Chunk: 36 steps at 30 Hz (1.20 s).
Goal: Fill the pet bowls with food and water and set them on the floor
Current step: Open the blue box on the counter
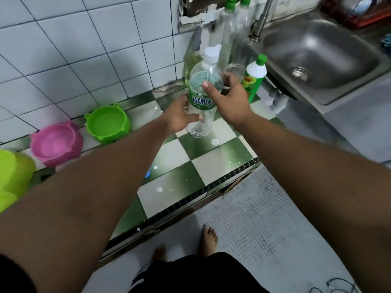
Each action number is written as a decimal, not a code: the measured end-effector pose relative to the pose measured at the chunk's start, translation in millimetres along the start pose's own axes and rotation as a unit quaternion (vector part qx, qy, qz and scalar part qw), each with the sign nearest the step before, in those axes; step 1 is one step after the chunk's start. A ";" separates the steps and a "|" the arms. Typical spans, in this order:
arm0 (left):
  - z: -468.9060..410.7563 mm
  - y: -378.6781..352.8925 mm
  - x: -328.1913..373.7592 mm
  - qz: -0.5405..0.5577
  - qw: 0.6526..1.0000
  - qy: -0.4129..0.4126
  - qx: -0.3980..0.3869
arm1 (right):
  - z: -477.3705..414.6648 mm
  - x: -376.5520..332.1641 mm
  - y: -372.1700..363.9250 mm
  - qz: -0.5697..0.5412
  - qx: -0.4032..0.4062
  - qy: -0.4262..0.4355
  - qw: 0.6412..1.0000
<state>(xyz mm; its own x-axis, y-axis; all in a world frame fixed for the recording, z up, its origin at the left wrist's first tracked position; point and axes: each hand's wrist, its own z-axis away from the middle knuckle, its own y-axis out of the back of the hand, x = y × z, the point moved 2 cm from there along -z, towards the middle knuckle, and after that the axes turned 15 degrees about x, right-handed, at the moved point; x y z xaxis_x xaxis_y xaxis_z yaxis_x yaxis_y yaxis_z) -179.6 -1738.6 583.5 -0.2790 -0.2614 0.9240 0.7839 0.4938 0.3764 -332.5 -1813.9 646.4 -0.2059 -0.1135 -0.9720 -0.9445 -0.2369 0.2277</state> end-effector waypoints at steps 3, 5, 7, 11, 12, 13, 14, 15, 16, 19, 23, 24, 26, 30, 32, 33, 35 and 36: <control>-0.5 2.3 -3.9 0.005 1.000 0.008 0.000 | -1.6 3.4 -3.0 0.018 0.002 0.017 1.000; -0.3 3.4 -4.8 0.003 1.000 0.013 -0.005 | -0.3 5.5 -3.4 0.031 0.007 0.024 0.999; 1.2 3.0 -5.5 -0.005 1.000 0.017 -0.003 | 4.6 9.4 -2.5 0.043 0.007 0.020 0.999; 8.9 6.9 -7.3 -0.024 0.999 0.032 -0.010 | 36.2 34.4 -2.9 0.080 0.034 -0.025 0.996; 12.9 11.4 -8.0 -0.027 0.999 0.037 -0.011 | 48.9 43.6 -5.1 0.093 0.040 -0.047 0.994; 17.7 17.5 -9.1 -0.028 0.999 0.040 -0.008 | 62.0 52.0 -9.2 0.106 0.041 -0.068 0.991; 23.4 25.0 -10.9 -0.028 0.999 0.042 0.000 | 74.9 58.3 -15.1 0.119 0.038 -0.085 0.989; 30.4 33.7 -12.8 -0.025 0.999 0.043 0.014 | 86.8 61.5 -23.4 0.129 0.032 -0.091 0.987; 38.3 43.6 -14.9 -0.022 0.998 0.045 0.034 | 97.2 61.5 -33.9 0.130 0.021 -0.086 0.988; 64.4 76.6 -19.0 -0.016 0.994 0.046 0.102 | 116.6 43.8 -76.5 0.101 -0.030 -0.026 0.994; 108.5 131.6 -30.6 -0.026 0.974 0.061 0.217 | 134.1 7.8 -133.9 0.066 -0.113 0.030 0.991; 121.6 146.9 -34.5 -0.030 0.967 0.070 0.243 | 140.1 1.8 -146.5 0.063 -0.137 0.043 0.988; 148.3 175.6 -42.3 -0.062 0.953 0.082 0.285 | 154.1 -6.1 -168.9 0.055 -0.177 0.067 0.980; 201.0 223.4 -61.8 -0.079 0.923 0.120 0.358 | 181.4 -13.4 -203.0 0.064 -0.237 0.116 0.962; 227.5 241.2 -71.8 -0.067 0.907 0.147 0.390 | 194.5 -18.4 -217.2 0.072 -0.264 0.145 0.951; 239.6 249.0 -76.2 -0.059 0.901 0.154 0.400 | 201.3 -21.6 -224.3 0.071 -0.274 0.157 0.946; 262.6 264.1 -85.6 -0.050 0.893 0.158 0.418 | 217.1 -26.4 -239.2 0.071 -0.285 0.170 0.941; 273.1 272.7 -90.3 -0.049 0.890 0.156 0.426 | 226.0 -29.2 -247.3 0.074 -0.286 0.175 0.939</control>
<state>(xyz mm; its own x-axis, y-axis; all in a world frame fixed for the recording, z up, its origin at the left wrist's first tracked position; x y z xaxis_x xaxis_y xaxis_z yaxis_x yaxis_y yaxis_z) -92.1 -1353.9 621.0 -0.0509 -0.4898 0.8704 0.0223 0.8707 0.4913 -150.8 -1534.0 605.2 -0.1319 -0.4721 -0.8716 -0.5993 -0.6624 0.4495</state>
